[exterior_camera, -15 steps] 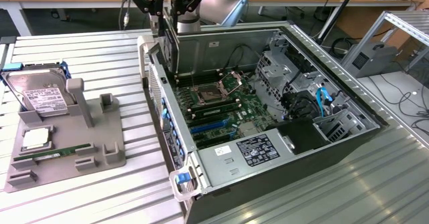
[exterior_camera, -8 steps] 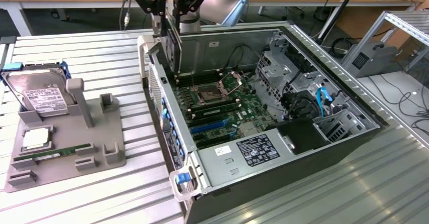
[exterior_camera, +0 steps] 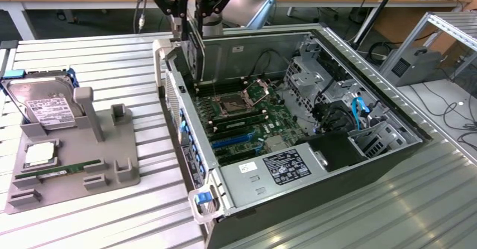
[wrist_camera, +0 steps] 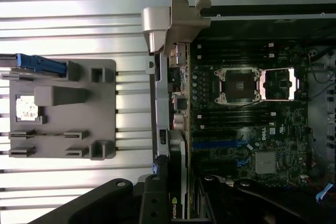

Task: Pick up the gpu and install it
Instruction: 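Pick up the gpu and move the gpu toward the slot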

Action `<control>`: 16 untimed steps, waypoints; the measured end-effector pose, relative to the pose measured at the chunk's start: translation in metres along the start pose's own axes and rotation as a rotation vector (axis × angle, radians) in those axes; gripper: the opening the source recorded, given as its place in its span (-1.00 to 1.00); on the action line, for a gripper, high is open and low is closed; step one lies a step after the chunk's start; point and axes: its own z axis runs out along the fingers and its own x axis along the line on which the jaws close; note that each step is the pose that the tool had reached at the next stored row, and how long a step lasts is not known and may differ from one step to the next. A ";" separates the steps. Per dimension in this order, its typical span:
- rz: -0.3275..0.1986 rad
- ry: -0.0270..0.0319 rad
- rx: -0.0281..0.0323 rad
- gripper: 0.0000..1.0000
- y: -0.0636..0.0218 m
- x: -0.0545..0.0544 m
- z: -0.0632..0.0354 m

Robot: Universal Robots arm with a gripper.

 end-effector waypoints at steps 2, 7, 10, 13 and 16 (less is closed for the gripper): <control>0.000 0.0000 0.0003 -0.47 0.0000 -0.001 0.0002; 0.000 -0.0001 0.0011 -0.47 0.0001 -0.004 0.0007; 0.000 -0.0001 0.0017 -0.47 0.0002 -0.006 0.0011; 0.000 -0.0001 0.0021 -0.47 0.0002 -0.007 0.0015; 0.000 -0.0001 0.0036 -0.47 0.0002 -0.009 0.0027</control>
